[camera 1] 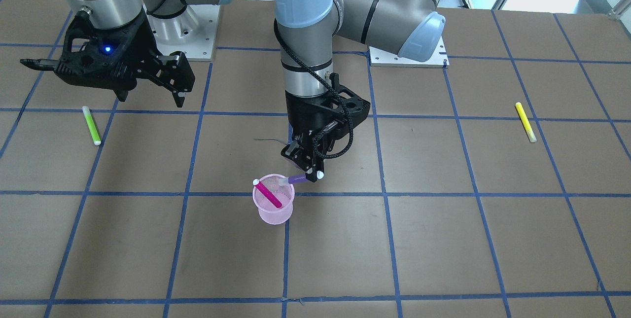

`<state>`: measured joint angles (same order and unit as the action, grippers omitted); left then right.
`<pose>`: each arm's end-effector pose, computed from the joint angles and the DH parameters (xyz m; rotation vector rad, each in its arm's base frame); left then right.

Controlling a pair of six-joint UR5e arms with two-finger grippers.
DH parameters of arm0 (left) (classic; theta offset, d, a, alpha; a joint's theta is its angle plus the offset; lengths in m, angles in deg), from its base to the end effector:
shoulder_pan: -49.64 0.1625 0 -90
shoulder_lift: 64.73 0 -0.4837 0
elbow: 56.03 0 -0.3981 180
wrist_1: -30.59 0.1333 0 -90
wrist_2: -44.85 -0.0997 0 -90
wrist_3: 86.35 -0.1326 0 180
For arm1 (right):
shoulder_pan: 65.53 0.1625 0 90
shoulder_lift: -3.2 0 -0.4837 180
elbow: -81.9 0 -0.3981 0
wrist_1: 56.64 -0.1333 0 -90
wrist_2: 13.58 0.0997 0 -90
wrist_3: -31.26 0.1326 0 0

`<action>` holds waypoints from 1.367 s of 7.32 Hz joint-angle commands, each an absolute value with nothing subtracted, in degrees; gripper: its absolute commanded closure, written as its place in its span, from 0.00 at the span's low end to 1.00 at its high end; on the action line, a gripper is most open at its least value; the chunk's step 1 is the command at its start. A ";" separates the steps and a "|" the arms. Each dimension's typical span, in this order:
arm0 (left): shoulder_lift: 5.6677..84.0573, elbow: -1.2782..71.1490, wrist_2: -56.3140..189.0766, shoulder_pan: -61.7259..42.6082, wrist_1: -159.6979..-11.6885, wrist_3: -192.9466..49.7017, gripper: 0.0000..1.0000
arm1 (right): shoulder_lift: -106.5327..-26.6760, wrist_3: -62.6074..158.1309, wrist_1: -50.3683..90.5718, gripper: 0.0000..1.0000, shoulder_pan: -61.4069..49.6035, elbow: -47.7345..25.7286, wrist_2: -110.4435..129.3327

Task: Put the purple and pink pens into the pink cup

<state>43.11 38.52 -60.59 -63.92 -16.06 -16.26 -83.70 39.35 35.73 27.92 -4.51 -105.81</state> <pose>-0.3517 -0.5613 0.3876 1.2472 -2.7115 0.6726 0.1598 -0.5218 0.5215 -0.1273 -3.1042 0.0832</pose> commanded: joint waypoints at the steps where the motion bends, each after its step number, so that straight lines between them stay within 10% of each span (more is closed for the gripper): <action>1: 44.69 38.54 -62.20 -65.32 -14.77 -16.22 0.95 | -83.72 39.35 35.73 0.00 27.98 -4.49 -105.77; 10: 46.81 41.69 -63.34 -67.70 -12.57 -13.23 0.88 | -83.72 39.44 35.73 0.00 27.98 -4.49 -105.77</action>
